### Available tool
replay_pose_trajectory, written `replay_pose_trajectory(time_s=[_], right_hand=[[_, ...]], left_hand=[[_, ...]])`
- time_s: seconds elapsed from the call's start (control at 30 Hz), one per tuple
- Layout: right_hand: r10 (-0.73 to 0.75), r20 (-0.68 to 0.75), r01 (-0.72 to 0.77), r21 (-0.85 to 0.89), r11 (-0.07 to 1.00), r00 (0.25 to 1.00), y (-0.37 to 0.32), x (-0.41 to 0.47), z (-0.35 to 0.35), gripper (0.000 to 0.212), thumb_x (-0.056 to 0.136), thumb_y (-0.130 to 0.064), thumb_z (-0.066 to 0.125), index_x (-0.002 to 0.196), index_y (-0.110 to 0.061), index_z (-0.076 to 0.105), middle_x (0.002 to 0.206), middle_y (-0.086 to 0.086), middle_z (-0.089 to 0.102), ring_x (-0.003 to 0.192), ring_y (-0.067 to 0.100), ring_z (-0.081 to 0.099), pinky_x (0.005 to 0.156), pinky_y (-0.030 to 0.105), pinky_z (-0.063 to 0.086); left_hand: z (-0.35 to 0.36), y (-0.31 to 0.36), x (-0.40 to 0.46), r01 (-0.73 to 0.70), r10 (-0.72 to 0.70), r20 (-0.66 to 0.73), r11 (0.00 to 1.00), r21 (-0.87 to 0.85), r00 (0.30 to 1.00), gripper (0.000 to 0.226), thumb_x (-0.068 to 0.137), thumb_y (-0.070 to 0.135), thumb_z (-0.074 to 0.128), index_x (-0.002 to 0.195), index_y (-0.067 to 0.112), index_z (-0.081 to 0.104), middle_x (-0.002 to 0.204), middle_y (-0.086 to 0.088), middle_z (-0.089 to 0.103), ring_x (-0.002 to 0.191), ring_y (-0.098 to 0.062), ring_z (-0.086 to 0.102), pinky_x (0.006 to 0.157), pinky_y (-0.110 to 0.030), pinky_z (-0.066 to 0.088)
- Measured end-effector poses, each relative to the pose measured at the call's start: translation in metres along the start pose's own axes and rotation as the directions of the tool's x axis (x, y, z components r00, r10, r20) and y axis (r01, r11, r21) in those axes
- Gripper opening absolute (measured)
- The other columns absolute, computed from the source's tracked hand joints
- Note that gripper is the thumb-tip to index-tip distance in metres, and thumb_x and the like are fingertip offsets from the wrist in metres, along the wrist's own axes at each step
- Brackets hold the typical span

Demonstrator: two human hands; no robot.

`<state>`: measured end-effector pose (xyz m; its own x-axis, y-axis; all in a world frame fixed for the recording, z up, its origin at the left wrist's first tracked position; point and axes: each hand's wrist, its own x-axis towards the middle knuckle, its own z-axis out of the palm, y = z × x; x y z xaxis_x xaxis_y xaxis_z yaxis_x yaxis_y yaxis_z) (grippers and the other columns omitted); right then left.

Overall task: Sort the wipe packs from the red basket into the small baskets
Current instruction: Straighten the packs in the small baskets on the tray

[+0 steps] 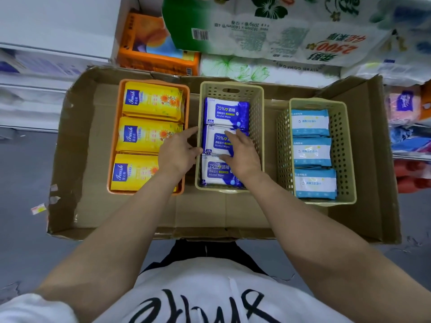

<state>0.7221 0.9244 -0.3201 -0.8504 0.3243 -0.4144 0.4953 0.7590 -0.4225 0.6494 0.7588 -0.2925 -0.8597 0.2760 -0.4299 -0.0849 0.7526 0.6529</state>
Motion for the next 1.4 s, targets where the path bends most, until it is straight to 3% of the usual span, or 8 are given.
replay_pose_trajectory(time_s=[0.33,0.57,0.7,1.0,1.13,1.23,1.33,1.4], right_hand=[[0.007,0.152,0.007,-0.089,0.996,0.988,0.005,0.014,-0.001,0.079,0.092,-0.029,0.068,0.156,-0.025,0.022,0.165,0.004,0.011,0.151,0.026,0.012,0.12,0.045,0.026],[-0.02,0.121,0.031,-0.092,0.995,0.992,0.008,0.008,-0.002,0.078,0.091,-0.024,0.07,0.155,-0.027,0.025,0.165,0.003,0.015,0.151,0.025,0.016,0.117,0.043,0.031],[-0.033,0.05,0.038,-0.102,0.994,0.998,0.007,0.004,-0.002,0.079,0.088,-0.024,0.073,0.154,-0.026,0.028,0.164,0.005,0.015,0.15,0.026,0.016,0.118,0.04,0.026],[-0.042,0.096,0.052,-0.104,0.993,0.994,0.004,0.0,-0.004,0.075,0.09,-0.026,0.07,0.154,-0.025,0.03,0.164,0.007,0.017,0.149,0.026,0.018,0.117,0.039,0.027],[-0.111,-0.076,0.117,0.076,0.99,0.991,0.001,-0.002,-0.032,0.064,0.092,-0.028,0.068,0.149,-0.023,0.041,0.157,0.007,0.035,0.143,0.025,0.035,0.113,0.042,0.038],[-0.119,-0.279,0.165,0.148,0.975,0.953,0.016,-0.003,-0.073,0.053,0.091,-0.026,0.068,0.141,-0.021,0.051,0.14,0.006,0.055,0.129,0.024,0.05,0.105,0.038,0.045],[-0.028,-0.423,0.099,0.148,0.984,0.906,0.057,-0.003,-0.113,0.041,0.093,-0.029,0.065,0.133,-0.022,0.059,0.13,0.002,0.063,0.12,0.021,0.056,0.098,0.036,0.047],[0.06,-0.437,0.019,0.173,0.985,0.897,0.096,-0.005,-0.133,0.038,0.094,-0.028,0.064,0.131,-0.019,0.061,0.129,0.003,0.063,0.121,0.022,0.056,0.099,0.036,0.046]], left_hand=[[0.002,-0.003,0.002,-0.023,0.023,-0.011,1.0,0.013,1.0,0.061,0.089,0.027,0.072,0.144,0.031,0.046,0.09,0.0,0.074,0.089,-0.019,0.07,0.076,-0.042,0.061],[0.001,-0.005,0.002,-0.018,0.018,0.01,1.0,-0.019,1.0,0.061,0.088,0.027,0.072,0.144,0.032,0.046,0.094,-0.001,0.073,0.086,-0.017,0.07,0.073,-0.042,0.062],[0.001,-0.006,0.001,-0.026,0.026,0.016,0.999,-0.019,1.0,0.062,0.088,0.027,0.072,0.144,0.032,0.046,0.095,-0.001,0.072,0.087,-0.017,0.07,0.073,-0.041,0.062],[0.0,-0.004,0.002,-0.027,0.027,0.025,1.0,0.005,0.999,0.061,0.089,0.027,0.071,0.145,0.028,0.045,0.095,-0.003,0.073,0.087,-0.018,0.07,0.074,-0.042,0.061],[0.006,0.012,-0.002,-0.011,0.028,-0.104,0.987,0.158,0.994,0.054,0.09,0.031,0.068,0.14,0.025,0.049,0.106,-0.005,0.071,0.1,-0.024,0.066,0.075,-0.033,0.054],[0.024,0.043,-0.008,-0.057,0.117,-0.232,0.966,0.252,0.966,0.054,0.09,0.035,0.067,0.139,0.022,0.047,0.128,-0.011,0.056,0.118,-0.03,0.053,0.084,-0.04,0.047],[0.053,0.086,-0.005,-0.16,0.167,-0.118,0.985,0.067,0.979,0.057,0.093,0.036,0.064,0.143,0.02,0.044,0.133,-0.01,0.055,0.116,-0.026,0.057,0.098,-0.041,0.048],[0.08,0.114,-0.006,-0.166,0.167,0.012,0.984,-0.064,0.986,0.056,0.092,0.036,0.066,0.143,0.019,0.047,0.121,-0.006,0.066,0.111,-0.024,0.061,0.097,-0.036,0.048]])
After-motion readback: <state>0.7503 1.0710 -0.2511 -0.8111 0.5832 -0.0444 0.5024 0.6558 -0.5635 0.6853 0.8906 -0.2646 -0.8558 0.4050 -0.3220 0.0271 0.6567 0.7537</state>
